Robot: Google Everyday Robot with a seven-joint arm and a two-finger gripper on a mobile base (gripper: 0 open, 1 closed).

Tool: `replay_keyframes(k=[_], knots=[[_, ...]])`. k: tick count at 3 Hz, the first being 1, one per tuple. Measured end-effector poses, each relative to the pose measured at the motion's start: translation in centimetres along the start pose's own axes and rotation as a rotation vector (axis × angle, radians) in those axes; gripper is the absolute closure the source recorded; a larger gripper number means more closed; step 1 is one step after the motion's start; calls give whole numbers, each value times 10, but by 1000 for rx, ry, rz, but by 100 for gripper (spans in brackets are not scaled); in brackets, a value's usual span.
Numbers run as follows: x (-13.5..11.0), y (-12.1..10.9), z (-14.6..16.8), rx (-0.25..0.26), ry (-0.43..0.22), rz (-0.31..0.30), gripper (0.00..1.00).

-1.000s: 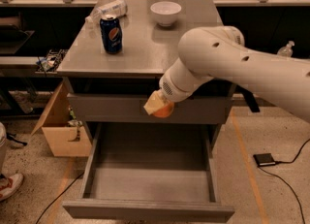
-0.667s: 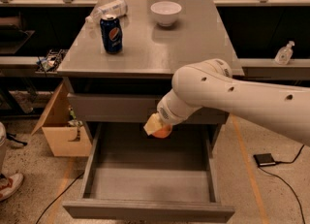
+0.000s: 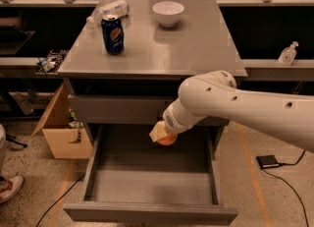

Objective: Place orange into middle drawer

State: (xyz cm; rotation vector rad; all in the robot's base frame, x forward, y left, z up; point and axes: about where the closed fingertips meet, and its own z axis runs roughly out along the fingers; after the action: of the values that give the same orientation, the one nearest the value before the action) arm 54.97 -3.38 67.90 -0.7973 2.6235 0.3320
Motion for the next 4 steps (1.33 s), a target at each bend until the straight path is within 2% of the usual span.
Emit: replay_keyframes(k=[1,2,3,4], knots=[[28,-26,42,22,14,43,100],[53,-48,89,59,35,47,100],[78,-67,131,74,49,65,100],[110,-78,174,61,73,106,100]])
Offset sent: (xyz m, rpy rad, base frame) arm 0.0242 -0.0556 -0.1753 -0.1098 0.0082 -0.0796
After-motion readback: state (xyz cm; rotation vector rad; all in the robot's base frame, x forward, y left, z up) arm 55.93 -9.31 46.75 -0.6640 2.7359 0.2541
